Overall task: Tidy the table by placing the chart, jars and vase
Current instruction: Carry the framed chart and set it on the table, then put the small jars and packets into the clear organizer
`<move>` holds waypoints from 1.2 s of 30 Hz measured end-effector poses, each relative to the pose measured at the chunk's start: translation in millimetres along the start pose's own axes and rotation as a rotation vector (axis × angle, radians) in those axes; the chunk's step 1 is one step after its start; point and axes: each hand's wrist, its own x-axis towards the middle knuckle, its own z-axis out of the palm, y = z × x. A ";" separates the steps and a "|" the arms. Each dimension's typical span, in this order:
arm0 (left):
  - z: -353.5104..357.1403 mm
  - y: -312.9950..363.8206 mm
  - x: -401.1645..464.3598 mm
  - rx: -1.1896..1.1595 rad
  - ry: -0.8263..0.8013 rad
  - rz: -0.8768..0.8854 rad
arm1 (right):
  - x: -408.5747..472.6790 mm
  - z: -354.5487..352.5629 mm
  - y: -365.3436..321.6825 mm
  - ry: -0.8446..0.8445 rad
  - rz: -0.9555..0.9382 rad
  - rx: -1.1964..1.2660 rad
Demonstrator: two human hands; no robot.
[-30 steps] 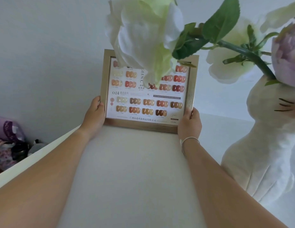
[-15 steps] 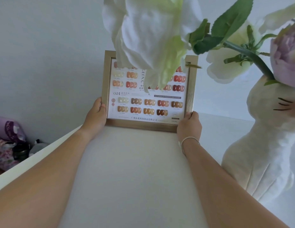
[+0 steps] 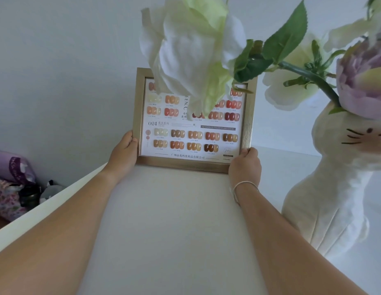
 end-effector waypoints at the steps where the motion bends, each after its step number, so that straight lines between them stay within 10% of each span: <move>1: -0.1 0.6 -0.9 -0.004 0.002 0.001 | -0.3 -0.5 -0.3 0.004 0.004 -0.002; 15: -16.2 -4.6 -16.4 -0.020 0.058 -0.116 | -26.1 -21.7 -8.1 0.022 0.009 -0.034; 36: -36.6 68.3 -192.4 0.036 0.113 -0.095 | -145.7 -138.7 -12.4 -0.423 -0.463 -0.001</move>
